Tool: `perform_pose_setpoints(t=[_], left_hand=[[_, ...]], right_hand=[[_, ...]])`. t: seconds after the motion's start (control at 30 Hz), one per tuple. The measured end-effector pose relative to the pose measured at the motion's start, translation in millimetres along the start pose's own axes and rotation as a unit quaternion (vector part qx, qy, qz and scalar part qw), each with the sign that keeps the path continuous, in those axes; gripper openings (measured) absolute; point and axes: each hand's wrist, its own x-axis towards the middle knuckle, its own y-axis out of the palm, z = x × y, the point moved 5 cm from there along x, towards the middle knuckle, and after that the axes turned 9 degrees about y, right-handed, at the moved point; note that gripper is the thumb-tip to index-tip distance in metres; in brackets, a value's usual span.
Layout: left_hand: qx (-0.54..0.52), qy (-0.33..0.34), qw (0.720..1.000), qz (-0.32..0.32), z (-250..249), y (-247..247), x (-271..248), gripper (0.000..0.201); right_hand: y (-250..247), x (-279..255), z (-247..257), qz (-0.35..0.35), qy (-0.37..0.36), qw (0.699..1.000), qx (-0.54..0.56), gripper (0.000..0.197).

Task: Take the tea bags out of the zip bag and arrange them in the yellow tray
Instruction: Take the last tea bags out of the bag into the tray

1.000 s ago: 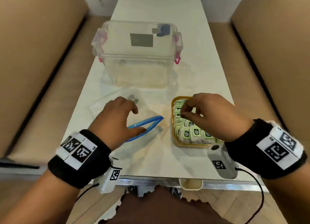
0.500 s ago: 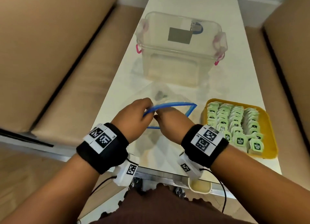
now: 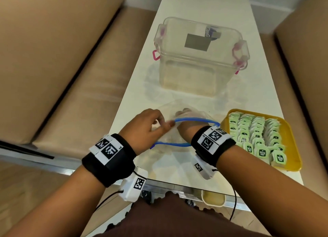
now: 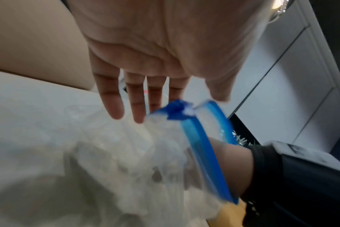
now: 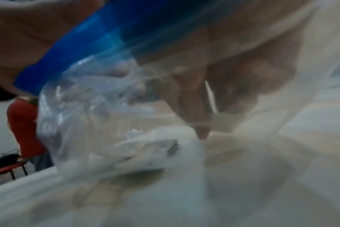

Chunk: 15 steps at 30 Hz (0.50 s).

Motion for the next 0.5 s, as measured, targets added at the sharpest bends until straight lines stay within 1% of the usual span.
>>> perform_pose_setpoints(t=[0.03, 0.07, 0.1, 0.13, 0.17, 0.2, 0.23, 0.27, 0.37, 0.43, 0.5], left_hand=[[0.000, -0.005, 1.000, -0.021, 5, -5, 0, 0.038], [0.009, -0.017, 0.999, -0.042, 11, -9, 0, 0.034], [0.031, -0.039, 0.997, -0.053, 19, -13, -1, 0.026], [0.064, -0.067, 0.995, -0.048, 27, -15, -2, 0.019], [0.100, -0.094, 0.990, -0.022, 34, -14, -3, 0.023], [0.127, -0.112, 0.985, 0.012, 40, -12, -4, 0.034], [0.139, -0.122, 0.982, 0.039, 45, -8, -5, 0.043], [0.139, -0.122, 0.981, 0.050, 47, -5, -5, 0.050], [0.131, -0.116, 0.984, 0.045, 52, 1, -3, 0.057], [0.120, -0.130, 0.984, 0.031, 56, 2, -2, 0.061], [0.103, -0.144, 0.984, 0.016, 60, 2, -1, 0.066]], right_hand=[[-2, -3, 1, -0.001, -0.013, 1.000, 0.010, 0.021], [-2, -6, 0, 0.001, -0.027, 0.999, 0.039, 0.023], [-2, -11, 0, 0.006, -0.040, 0.997, 0.070, 0.026], [0, -15, 0, 0.010, -0.054, 0.994, 0.098, 0.028], [3, -19, 1, 0.016, -0.062, 0.991, 0.118, 0.029], [5, -22, 2, 0.020, -0.070, 0.988, 0.135, 0.030], [8, -25, 5, 0.032, -0.076, 0.986, 0.146, 0.033], [11, -26, 8, 0.042, -0.087, 0.984, 0.149, 0.038], [17, -31, 18, 0.082, -0.112, 0.981, 0.136, 0.050], [18, -31, 23, 0.092, -0.108, 0.980, 0.142, 0.047], [19, -29, 28, 0.084, -0.114, 0.983, 0.116, 0.040]])
